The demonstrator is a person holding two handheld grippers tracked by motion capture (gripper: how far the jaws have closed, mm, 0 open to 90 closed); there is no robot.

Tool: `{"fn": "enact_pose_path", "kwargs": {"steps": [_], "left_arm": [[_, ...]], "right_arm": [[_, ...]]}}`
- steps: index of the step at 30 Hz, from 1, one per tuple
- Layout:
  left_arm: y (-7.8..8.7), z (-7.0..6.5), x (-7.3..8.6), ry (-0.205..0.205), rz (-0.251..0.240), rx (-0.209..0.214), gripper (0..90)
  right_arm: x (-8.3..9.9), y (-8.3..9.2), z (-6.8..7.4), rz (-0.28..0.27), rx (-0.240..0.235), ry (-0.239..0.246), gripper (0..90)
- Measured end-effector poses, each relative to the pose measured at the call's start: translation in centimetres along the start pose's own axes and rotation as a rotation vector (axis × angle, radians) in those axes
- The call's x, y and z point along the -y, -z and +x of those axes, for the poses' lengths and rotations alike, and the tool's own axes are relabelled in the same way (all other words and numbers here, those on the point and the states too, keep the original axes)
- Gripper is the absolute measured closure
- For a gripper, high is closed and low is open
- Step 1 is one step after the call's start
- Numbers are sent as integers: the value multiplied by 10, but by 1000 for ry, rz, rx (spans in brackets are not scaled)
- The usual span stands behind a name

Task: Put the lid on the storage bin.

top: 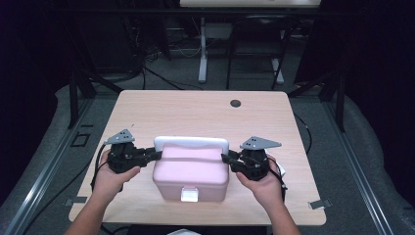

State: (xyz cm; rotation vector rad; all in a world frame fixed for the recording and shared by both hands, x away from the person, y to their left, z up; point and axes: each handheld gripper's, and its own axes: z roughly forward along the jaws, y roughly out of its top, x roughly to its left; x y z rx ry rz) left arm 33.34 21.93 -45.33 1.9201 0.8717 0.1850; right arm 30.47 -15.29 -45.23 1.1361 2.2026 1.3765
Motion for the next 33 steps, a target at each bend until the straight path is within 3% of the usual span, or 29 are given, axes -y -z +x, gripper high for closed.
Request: {"fn": "enact_pose_path", "kwargs": {"steps": [26, 33], "left_arm": [[6, -3, -3, -4, 42, -6, 736], [9, -4, -4, -10, 35, -2, 736]], "right_arm": [[-3, 2, 3, 22, -28, -5, 737], [-4, 5, 4, 15, -31, -3, 738]]}}
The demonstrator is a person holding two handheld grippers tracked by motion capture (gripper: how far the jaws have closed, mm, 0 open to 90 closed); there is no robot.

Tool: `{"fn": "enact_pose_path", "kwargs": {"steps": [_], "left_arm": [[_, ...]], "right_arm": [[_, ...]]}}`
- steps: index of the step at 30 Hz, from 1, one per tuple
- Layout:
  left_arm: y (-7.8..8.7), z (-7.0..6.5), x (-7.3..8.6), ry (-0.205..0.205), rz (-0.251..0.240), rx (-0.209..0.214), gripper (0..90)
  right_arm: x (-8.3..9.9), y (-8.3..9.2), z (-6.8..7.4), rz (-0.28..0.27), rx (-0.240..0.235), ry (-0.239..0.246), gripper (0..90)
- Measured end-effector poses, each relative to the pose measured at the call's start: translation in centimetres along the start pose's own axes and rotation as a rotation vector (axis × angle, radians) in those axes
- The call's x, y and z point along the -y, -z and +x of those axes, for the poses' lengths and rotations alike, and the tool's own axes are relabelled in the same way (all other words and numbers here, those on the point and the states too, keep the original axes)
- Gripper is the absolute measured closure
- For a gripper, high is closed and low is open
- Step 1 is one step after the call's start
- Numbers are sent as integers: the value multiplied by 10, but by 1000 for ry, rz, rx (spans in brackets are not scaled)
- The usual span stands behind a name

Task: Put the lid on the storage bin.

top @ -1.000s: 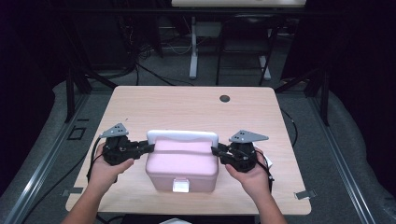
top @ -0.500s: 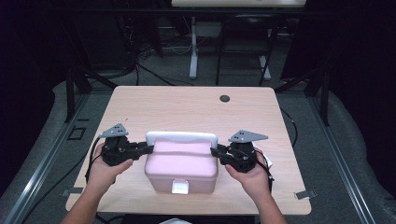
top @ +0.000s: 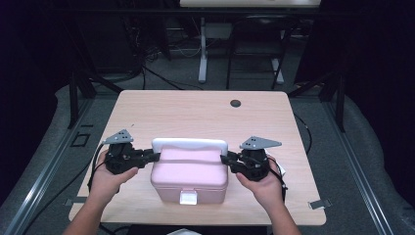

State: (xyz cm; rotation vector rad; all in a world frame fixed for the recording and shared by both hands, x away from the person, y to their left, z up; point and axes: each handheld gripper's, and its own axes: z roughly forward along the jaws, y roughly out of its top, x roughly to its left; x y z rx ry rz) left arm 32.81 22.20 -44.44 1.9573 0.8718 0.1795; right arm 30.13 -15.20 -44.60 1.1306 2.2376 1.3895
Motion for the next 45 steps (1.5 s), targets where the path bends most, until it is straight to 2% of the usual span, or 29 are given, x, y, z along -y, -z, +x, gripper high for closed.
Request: {"fn": "enact_pose_path", "kwargs": {"steps": [12, 27, 30, 35, 39, 45], "left_arm": [[3, 1, -5, 23, -33, 10, 735], [5, 2, -9, 22, -56, 14, 730], [8, 2, -9, 27, -73, 20, 705], [13, 1, -8, 19, -72, 11, 699], [19, 0, -7, 17, -78, 5, 710], [26, -2, -6, 5, -78, 3, 776]], "right_arm": [[-5, 3, -1, -28, -3, -6, 738], [-10, 5, -2, -52, -8, -25, 738], [-11, 6, -2, -51, -6, -23, 739], [-12, 7, -2, -56, -6, -24, 739], [-13, 8, -3, -61, -9, -25, 739], [-14, 8, -5, -68, -19, -40, 739]]}}
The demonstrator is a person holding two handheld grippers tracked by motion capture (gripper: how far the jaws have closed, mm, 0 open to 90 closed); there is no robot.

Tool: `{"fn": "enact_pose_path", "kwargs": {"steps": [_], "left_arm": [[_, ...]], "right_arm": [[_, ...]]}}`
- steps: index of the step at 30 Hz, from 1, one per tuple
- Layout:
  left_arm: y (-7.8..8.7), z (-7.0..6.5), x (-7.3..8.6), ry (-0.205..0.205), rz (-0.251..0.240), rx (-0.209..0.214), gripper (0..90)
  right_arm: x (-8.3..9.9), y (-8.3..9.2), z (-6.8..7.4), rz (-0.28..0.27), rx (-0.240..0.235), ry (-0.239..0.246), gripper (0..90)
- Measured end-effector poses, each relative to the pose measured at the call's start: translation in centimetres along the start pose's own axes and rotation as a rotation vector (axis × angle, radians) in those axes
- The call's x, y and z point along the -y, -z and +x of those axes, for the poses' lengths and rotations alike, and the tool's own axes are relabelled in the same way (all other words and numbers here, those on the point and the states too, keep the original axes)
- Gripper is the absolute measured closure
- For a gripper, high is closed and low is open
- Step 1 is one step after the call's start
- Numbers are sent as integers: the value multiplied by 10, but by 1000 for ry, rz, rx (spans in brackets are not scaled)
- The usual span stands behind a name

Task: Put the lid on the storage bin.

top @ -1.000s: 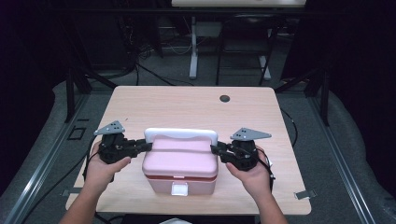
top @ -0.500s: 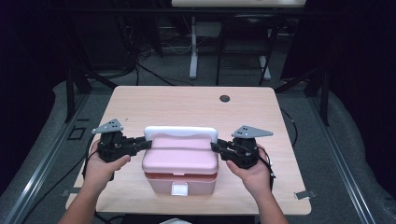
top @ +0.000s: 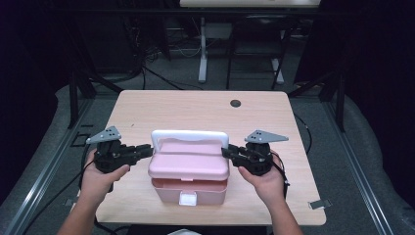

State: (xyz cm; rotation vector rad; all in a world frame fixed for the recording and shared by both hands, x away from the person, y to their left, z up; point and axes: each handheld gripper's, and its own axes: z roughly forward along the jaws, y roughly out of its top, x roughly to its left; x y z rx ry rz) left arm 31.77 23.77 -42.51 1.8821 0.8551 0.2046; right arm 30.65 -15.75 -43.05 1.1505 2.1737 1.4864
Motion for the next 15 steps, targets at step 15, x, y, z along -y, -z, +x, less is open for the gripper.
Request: {"fn": "enact_pose_path", "kwargs": {"steps": [15], "left_arm": [[8, -6, 15, -12, 38, -22, 896]], "right_arm": [[-5, 4, -3, -20, -10, -9, 741]]}}
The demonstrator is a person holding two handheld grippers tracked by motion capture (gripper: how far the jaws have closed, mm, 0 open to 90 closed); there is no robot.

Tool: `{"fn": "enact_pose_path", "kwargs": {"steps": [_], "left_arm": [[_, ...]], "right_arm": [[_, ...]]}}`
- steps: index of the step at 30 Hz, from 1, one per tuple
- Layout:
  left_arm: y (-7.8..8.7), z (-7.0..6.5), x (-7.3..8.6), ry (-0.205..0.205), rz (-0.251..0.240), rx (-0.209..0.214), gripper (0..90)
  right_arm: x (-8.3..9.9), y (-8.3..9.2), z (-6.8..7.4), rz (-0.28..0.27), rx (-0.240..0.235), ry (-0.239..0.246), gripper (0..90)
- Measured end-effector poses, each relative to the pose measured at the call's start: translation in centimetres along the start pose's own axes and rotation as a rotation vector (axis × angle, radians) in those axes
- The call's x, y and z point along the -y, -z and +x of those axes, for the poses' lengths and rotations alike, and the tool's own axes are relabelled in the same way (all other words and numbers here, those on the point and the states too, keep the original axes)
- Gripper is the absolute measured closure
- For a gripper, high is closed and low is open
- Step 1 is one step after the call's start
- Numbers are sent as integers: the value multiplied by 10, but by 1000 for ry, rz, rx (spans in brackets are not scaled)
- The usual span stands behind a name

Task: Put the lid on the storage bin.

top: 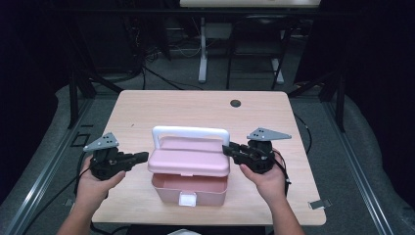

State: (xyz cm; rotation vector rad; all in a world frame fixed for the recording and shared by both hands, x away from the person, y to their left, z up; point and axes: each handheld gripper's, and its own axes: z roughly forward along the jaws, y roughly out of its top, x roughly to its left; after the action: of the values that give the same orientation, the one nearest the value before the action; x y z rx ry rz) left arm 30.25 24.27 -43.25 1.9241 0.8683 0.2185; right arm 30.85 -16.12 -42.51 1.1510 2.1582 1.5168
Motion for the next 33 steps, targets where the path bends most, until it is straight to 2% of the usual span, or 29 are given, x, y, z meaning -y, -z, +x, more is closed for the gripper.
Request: {"fn": "enact_pose_path", "kwargs": {"steps": [2, 16, 25, 33], "left_arm": [[0, 0, 3, 1, 16, 6, 896], [-5, -5, 14, 13, 36, 44, 896], [-20, -15, 12, -21, 63, 91, 896], [-23, -20, 11, -34, 65, 98, 896]], "right_arm": [[0, 0, 0, -3, -1, -2, 741], [-3, -1, -3, -18, -4, -9, 741], [-4, -3, -4, -17, -1, -10, 740], [-3, -3, -4, -17, 0, -10, 739]]}}
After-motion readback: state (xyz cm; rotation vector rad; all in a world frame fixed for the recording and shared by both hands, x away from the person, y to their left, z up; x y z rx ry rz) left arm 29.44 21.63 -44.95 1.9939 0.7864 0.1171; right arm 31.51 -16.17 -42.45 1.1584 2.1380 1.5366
